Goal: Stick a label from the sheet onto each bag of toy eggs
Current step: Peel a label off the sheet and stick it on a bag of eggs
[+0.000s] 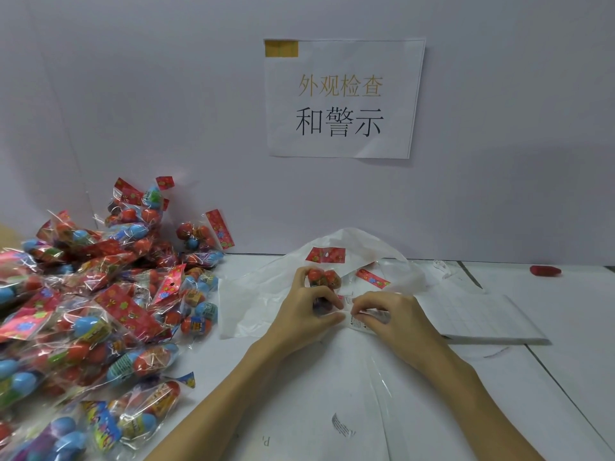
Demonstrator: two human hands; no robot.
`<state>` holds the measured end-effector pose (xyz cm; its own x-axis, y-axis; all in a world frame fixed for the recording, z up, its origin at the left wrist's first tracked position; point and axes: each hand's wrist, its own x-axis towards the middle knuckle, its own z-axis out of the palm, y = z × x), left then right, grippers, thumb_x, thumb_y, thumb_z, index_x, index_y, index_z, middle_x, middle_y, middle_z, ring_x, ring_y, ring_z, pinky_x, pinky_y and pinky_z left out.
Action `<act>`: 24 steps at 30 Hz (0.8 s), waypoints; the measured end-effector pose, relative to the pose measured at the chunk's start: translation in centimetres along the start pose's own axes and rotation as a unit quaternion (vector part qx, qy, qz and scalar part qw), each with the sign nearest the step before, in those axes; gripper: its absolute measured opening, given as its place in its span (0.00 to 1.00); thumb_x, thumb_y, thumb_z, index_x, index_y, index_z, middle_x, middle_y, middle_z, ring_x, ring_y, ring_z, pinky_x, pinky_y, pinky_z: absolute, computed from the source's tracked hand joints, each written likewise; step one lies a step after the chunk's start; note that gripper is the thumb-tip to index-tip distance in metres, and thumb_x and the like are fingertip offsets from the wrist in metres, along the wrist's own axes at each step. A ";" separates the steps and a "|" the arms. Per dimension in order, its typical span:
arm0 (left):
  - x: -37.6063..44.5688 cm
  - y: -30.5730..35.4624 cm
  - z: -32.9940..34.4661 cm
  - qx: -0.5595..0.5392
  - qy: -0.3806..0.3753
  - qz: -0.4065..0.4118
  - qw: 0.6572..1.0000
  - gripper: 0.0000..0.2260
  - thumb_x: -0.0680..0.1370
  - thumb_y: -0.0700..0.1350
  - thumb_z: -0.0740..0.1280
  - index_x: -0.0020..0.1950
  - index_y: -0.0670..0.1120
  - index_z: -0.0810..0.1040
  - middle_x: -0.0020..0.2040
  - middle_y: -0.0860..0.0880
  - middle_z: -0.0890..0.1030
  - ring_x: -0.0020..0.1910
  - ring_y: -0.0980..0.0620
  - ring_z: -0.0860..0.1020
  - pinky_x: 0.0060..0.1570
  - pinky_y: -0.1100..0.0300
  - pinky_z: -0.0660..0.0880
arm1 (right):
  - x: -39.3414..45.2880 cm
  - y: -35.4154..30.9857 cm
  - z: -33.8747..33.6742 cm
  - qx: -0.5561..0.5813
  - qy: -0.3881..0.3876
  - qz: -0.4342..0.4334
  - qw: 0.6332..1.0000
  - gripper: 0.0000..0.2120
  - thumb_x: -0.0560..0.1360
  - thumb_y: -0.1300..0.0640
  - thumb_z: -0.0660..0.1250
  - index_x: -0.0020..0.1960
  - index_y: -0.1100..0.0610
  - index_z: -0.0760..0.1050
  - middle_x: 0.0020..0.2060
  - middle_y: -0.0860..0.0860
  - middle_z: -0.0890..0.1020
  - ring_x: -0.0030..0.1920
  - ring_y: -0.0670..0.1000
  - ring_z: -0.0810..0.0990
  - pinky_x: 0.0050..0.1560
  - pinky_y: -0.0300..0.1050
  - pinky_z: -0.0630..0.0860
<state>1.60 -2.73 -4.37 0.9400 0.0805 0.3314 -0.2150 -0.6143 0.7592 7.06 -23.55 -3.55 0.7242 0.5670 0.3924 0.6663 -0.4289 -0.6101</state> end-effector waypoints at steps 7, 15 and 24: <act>0.3 0.2 -0.4 -0.028 -0.010 -0.018 0.999 0.09 0.73 0.48 0.80 0.52 0.55 0.87 0.66 0.54 0.67 0.61 0.61 0.75 0.60 0.67 0.77 | -0.2 -0.6 0.0 -0.058 -0.048 0.003 0.997 0.08 0.79 0.59 0.72 0.48 0.46 0.80 0.50 0.39 0.83 0.55 0.41 0.79 0.58 0.35 0.73; 0.0 -0.5 0.0 0.067 0.001 0.057 0.996 0.10 0.76 0.42 0.77 0.56 0.48 0.87 0.66 0.56 0.65 0.56 0.66 0.74 0.55 0.74 0.74 | -0.5 -1.4 -0.5 -0.039 -0.072 0.022 0.996 0.07 0.79 0.57 0.73 0.45 0.46 0.82 0.55 0.40 0.79 0.59 0.37 0.75 0.58 0.26 0.67; 0.5 1.3 -1.1 -0.281 0.077 -0.043 0.956 0.14 0.80 0.36 0.72 0.59 0.53 0.86 0.61 0.51 0.81 0.57 0.49 0.83 0.53 0.57 0.83 | 0.3 -2.5 -2.1 0.429 0.120 0.149 0.883 0.03 0.75 0.60 0.76 0.48 0.54 0.86 0.41 0.51 0.84 0.39 0.48 0.82 0.44 0.38 0.81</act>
<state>1.51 -2.68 -2.59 0.9197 0.2536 0.2997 -0.2874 -0.0851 0.9540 5.95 -23.73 -0.46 0.9298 0.3103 0.1981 0.1345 0.2147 -0.9674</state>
